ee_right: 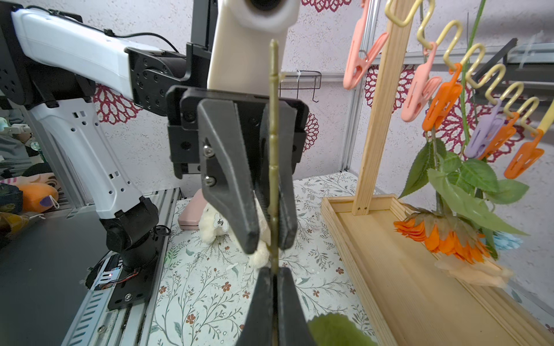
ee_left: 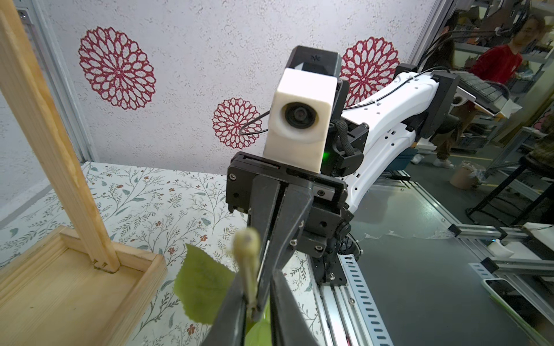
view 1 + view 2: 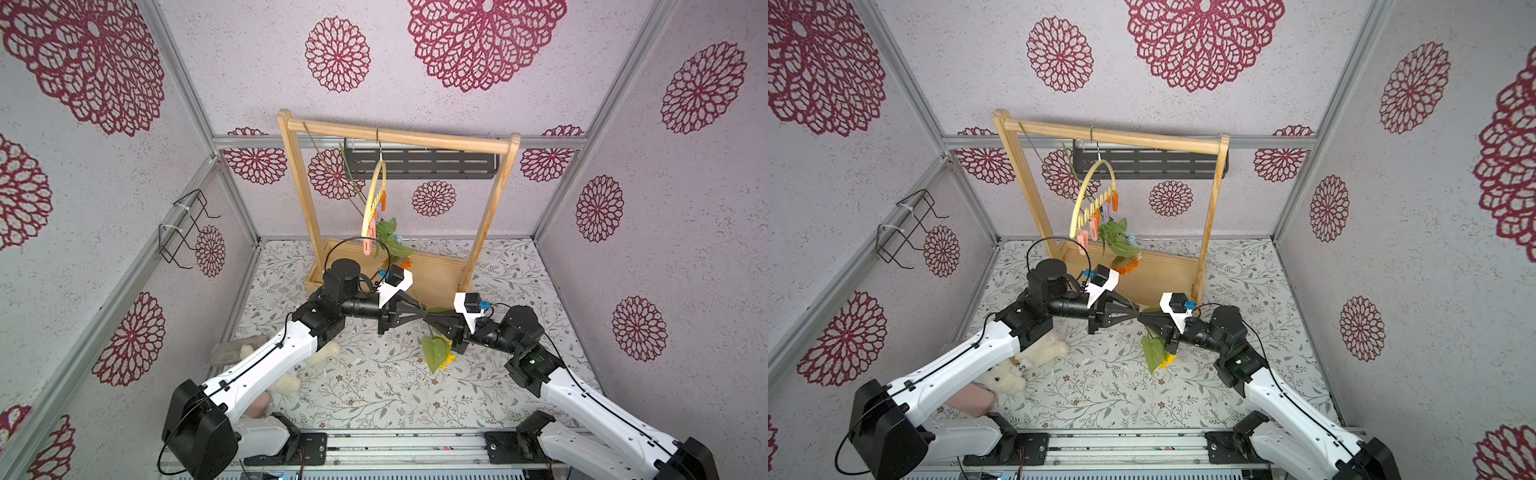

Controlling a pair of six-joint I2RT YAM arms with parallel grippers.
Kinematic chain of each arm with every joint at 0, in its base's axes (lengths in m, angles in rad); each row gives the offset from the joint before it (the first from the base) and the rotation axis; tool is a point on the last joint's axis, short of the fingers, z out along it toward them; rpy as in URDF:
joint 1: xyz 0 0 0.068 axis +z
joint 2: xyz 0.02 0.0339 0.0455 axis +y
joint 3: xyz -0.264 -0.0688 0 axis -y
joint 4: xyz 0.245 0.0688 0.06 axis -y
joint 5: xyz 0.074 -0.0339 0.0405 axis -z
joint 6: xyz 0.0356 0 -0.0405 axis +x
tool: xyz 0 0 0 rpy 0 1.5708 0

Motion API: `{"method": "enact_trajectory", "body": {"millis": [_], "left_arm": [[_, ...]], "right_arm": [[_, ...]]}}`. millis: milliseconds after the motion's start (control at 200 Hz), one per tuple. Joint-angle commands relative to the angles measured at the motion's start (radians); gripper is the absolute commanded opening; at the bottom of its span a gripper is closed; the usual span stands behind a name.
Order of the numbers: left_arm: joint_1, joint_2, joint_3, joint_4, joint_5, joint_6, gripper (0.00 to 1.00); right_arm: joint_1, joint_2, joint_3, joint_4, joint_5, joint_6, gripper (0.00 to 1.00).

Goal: Dry the flowers on a clothes hanger
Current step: Pick up the flower at the center of the board.

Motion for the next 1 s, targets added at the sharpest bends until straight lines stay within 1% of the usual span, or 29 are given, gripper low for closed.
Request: {"method": "enact_trajectory", "body": {"millis": [0,90,165,200,245,275,325,430,465,540,605,690,751,816,886,936,996], "left_arm": [[-0.013,0.006,0.021,-0.022,0.009,0.019,0.09],[-0.013,0.006,0.02,-0.034,0.001,0.03,0.0],[-0.013,0.007,0.024,-0.045,-0.007,0.039,0.0],[-0.013,0.008,0.028,-0.054,-0.008,0.045,0.0],[-0.013,0.006,0.035,-0.076,-0.015,0.058,0.0],[-0.013,0.005,0.04,-0.099,-0.021,0.071,0.0],[-0.013,-0.002,0.054,-0.155,-0.042,0.105,0.0],[-0.01,-0.029,0.07,-0.27,-0.101,0.169,0.0],[-0.009,-0.041,0.068,-0.296,-0.118,0.182,0.0],[0.001,-0.077,0.051,-0.328,-0.162,0.192,0.0],[0.025,-0.106,0.033,-0.339,-0.181,0.17,0.0],[0.081,-0.134,0.025,-0.362,-0.135,0.121,0.0],[0.111,-0.159,0.022,-0.403,-0.116,0.108,0.0],[0.116,-0.199,0.003,-0.441,-0.156,0.123,0.0],[0.131,-0.25,-0.043,-0.456,-0.192,0.116,0.0],[0.161,-0.285,-0.076,-0.462,-0.192,0.098,0.0],[0.204,-0.332,-0.115,-0.46,-0.191,0.075,0.0]], "right_arm": [[0.004,-0.01,0.009,0.05,0.008,0.023,0.0],[0.004,-0.012,0.007,0.054,0.011,0.025,0.0],[0.003,-0.013,0.008,0.054,0.012,0.028,0.0],[0.003,-0.013,0.007,0.052,0.002,0.026,0.08],[0.004,-0.015,0.008,0.04,-0.014,0.016,0.25],[0.004,-0.015,0.01,0.028,-0.018,0.01,0.31],[0.004,-0.018,0.018,-0.001,-0.027,-0.009,0.36],[0.004,-0.015,0.044,-0.073,-0.059,-0.058,0.44],[0.003,-0.012,0.054,-0.091,-0.074,-0.073,0.48],[0.003,-0.004,0.071,-0.098,-0.097,-0.088,0.55],[0.003,0.003,0.073,-0.072,-0.103,-0.085,0.61],[-0.003,0.012,0.061,0.006,-0.095,-0.046,0.66],[-0.021,0.031,0.059,0.081,-0.109,0.008,0.69],[-0.054,0.071,0.076,0.131,-0.145,0.07,0.69],[-0.085,0.127,0.127,0.111,-0.179,0.107,0.69],[-0.101,0.17,0.162,0.093,-0.186,0.123,0.68],[-0.116,0.208,0.177,0.143,-0.171,0.183,0.67]]}}
